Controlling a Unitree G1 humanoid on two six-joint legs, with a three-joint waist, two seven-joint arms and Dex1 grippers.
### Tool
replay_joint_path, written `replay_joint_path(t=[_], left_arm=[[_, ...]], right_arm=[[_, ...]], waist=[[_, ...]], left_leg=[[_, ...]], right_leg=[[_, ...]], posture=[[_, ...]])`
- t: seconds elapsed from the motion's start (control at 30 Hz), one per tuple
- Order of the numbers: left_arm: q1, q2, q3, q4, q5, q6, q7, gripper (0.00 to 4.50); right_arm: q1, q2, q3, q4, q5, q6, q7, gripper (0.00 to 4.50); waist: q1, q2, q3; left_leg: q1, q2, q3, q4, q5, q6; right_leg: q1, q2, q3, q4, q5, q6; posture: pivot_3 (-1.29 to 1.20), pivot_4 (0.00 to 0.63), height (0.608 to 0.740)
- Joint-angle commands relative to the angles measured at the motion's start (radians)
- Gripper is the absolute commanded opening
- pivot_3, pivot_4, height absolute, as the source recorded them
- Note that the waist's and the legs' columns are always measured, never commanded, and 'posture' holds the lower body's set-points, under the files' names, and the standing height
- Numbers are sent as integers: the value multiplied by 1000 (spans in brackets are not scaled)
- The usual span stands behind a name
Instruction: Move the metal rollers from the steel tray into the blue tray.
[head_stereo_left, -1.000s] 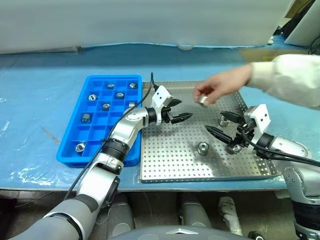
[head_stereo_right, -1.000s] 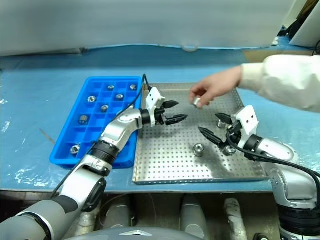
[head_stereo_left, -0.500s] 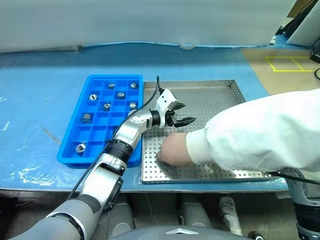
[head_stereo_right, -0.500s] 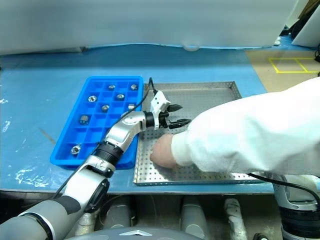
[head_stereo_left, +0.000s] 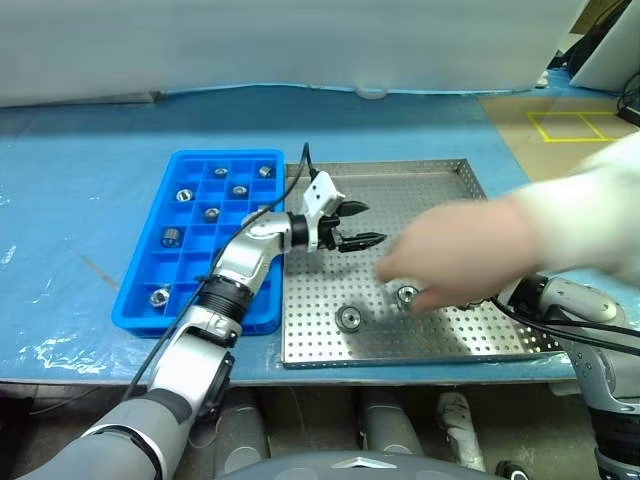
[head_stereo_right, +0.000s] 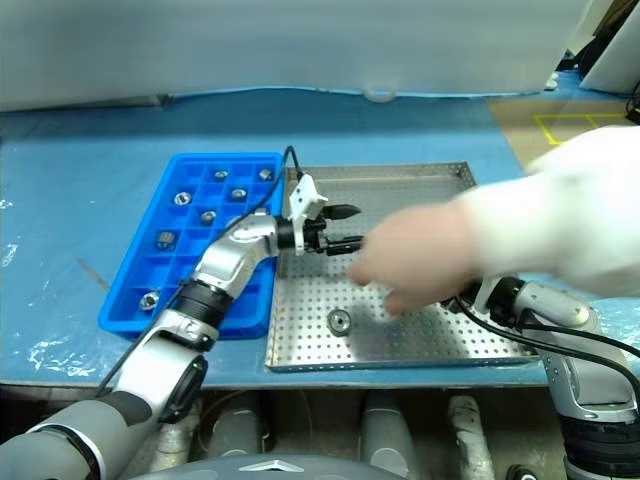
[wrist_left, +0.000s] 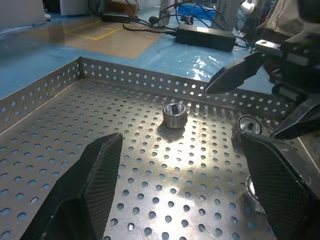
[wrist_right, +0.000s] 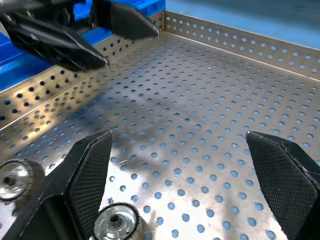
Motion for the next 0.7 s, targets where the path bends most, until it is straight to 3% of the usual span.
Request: replay_joint_path(t=[0.03,0.3,0.5,0.7], left_arm=[[66,74,7,-159,-53,44,-78,3961],[150,223,-116,-337,-52,128,-229,3961],[113,219,-235,-286,16,102,-282,3961],[41,196,-364,-134,183,-51,-293,3961]], right_arm=[[-18,-23,25,-15,8,-9,28,4500],[-71,-45,58,29,16,0,76,4500],[-76,-48,67,40,8,-4,78,4500],[-39,-40,55,8,11,0,55,4500]], waist=[[0,0,0],[21,1,0],[28,1,0],[28,1,0]], left_leg=[[0,0,0,0,0,0],[1,0,0,-1,0,0],[3,0,0,-2,0,-1],[4,0,0,-3,1,-2]], right_leg=[[0,0,0,0,0,0],[1,-1,-1,0,0,0],[3,0,0,0,0,0],[2,0,0,1,0,0]], posture=[[-320,150,740],[-266,150,740],[-269,150,740],[-298,150,740]])
